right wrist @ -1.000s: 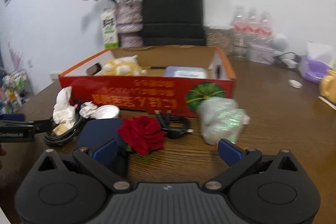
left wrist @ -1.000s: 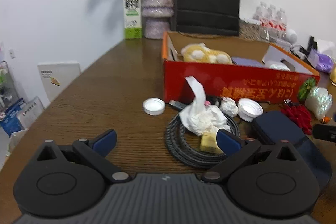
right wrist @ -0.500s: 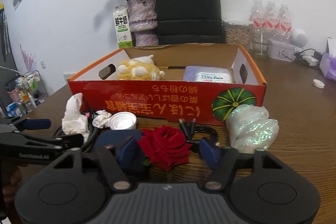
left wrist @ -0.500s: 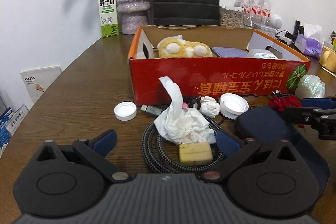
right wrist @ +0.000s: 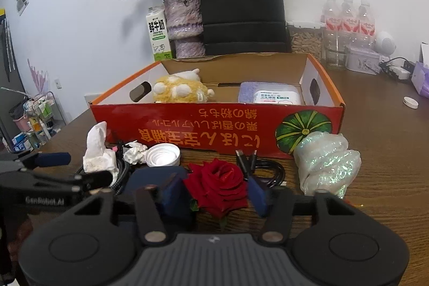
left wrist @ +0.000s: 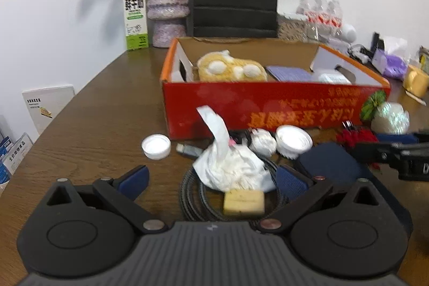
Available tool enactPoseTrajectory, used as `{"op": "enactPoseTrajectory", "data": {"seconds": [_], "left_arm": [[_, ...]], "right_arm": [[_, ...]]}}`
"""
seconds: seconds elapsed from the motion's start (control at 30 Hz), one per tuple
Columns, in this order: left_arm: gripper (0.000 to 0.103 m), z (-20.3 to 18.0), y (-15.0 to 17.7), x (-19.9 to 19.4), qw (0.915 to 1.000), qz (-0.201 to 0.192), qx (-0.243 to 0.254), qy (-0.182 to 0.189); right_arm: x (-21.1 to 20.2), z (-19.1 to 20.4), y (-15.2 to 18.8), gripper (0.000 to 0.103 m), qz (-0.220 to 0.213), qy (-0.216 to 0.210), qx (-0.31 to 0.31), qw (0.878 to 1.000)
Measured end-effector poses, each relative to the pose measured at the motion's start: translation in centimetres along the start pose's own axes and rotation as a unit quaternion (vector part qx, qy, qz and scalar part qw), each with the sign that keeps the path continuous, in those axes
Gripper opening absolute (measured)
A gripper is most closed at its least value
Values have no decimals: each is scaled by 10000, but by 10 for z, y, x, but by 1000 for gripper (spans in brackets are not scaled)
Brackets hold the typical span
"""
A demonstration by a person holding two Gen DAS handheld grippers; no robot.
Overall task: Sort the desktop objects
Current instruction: 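Grasp the tissue with the left tool while the right tool grasps the red rose, then place the tissue and red rose into the cardboard box and open both tools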
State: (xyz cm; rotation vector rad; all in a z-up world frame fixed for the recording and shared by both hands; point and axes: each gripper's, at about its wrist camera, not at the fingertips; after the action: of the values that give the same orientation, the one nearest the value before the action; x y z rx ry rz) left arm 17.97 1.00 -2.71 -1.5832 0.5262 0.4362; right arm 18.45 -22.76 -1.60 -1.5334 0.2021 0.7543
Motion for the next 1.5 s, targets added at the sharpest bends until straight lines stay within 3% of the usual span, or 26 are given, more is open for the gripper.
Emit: {"op": "enactPoseTrajectory", "data": {"seconds": [0.03,0.1,0.17,0.2,0.23,0.27,0.37,0.83,1.13,1.27,1.5], "left_arm": [[103,3,-2,-1,10000,-66,-63,24],[92,6,-6,-2,9998,-140,-145,59],[58,7,-8,-1,9997,-162,-147,53],[47,7,-8,0,9998,-133,-152,63],[27,8,-9,2,9998,-93,-158,108],[16,8,-9,2,9996,-77,-168,201],[7,5,-7,-1,9996,-177,-59,233],[5,6,-33,-41,9944,-963,-176,391],[5,-8,-78,-39,9872,-1463,-208,598],[5,-16,-93,-19,9873,-1440,-199,642],[5,-17,-103,36,9932,-972,-276,576]], "right_arm": [[0,1,0,38,11,26,-39,10000],[0,3,0,34,29,35,-68,10000],[-1,5,0,29,20,65,-122,9999],[-2,6,0,27,8,83,-148,9999],[-2,7,0,26,-1,89,-157,9998],[-2,8,0,26,-7,89,-164,9998],[-6,7,0,24,-64,83,-154,9998],[-39,9,-15,24,-632,99,-228,9977],[-42,4,-58,24,-1080,239,-345,9933],[-28,3,-79,24,-1133,238,-352,9926],[29,7,-103,24,-857,208,-483,9949]]}}
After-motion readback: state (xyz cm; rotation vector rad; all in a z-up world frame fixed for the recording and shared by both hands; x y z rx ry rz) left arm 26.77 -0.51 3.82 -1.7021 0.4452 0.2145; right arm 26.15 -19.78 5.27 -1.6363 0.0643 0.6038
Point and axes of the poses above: each gripper's, at about its wrist camera, not at the fingertips, and x roughly the way its jaws point, z to its left, y to its underside, and after that the axes turned 5 degrees about -x, right-handed
